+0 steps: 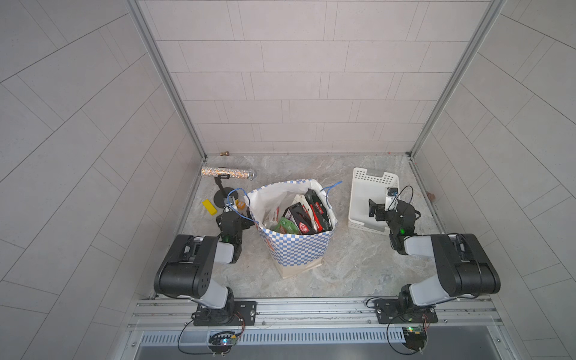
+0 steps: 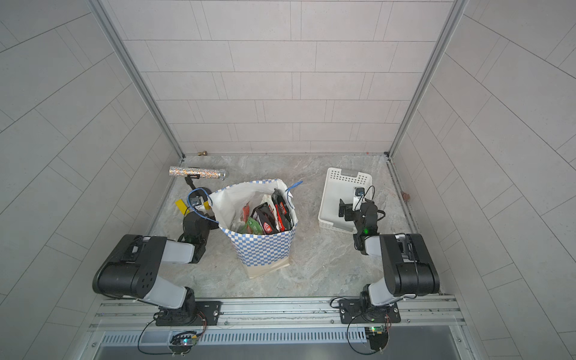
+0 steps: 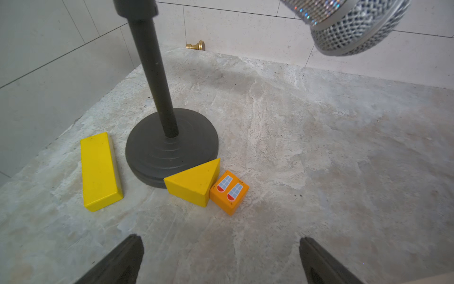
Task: Place the condiment packets inside the bag
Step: Reset both arms
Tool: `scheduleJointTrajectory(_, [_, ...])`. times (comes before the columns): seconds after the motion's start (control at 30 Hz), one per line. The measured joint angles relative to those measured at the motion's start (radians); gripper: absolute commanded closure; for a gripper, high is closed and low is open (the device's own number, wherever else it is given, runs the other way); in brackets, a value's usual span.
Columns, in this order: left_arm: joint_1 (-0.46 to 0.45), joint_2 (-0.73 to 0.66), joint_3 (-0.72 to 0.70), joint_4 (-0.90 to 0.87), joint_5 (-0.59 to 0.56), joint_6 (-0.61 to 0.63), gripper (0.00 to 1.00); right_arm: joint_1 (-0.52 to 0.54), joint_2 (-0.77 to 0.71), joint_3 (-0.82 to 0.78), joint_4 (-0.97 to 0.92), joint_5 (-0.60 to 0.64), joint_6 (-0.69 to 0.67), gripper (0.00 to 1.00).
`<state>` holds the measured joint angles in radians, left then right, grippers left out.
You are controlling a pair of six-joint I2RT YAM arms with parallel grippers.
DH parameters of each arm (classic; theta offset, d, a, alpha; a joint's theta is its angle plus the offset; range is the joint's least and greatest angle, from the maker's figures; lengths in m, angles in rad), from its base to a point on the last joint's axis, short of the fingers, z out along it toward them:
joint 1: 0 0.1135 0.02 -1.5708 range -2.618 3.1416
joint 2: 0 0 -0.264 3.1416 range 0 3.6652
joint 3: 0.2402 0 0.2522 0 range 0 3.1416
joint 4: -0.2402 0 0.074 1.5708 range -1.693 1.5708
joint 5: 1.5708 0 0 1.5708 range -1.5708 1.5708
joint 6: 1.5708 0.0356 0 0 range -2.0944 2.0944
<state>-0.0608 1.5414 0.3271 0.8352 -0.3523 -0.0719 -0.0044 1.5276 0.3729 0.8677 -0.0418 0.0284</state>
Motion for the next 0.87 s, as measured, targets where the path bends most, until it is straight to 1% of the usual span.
scheduleJointTrajectory(0.07, [0.004, 0.006, 0.058, -0.015, 0.012, -0.002, 0.0, 0.0, 0.008, 0.011, -0.002, 0.019, 0.006, 0.0])
scheduleJointTrajectory(0.17, [0.005, 0.004, 0.098, -0.015, 0.021, -0.003, 0.0, -0.009, 0.016, 0.018, 0.007, 0.025, 0.019, 0.0])
scheduleJointTrajectory(0.43, [0.004, 0.002, 0.1, -0.056, 0.045, 0.002, 0.0, -0.014, 0.016, 0.025, -0.004, 0.035, 0.031, 0.0])
scheduleJointTrajectory(0.87, [0.005, 0.003, 0.118, -0.101, 0.047, 0.001, 0.0, -0.014, 0.016, 0.026, -0.005, 0.038, 0.032, 0.0])
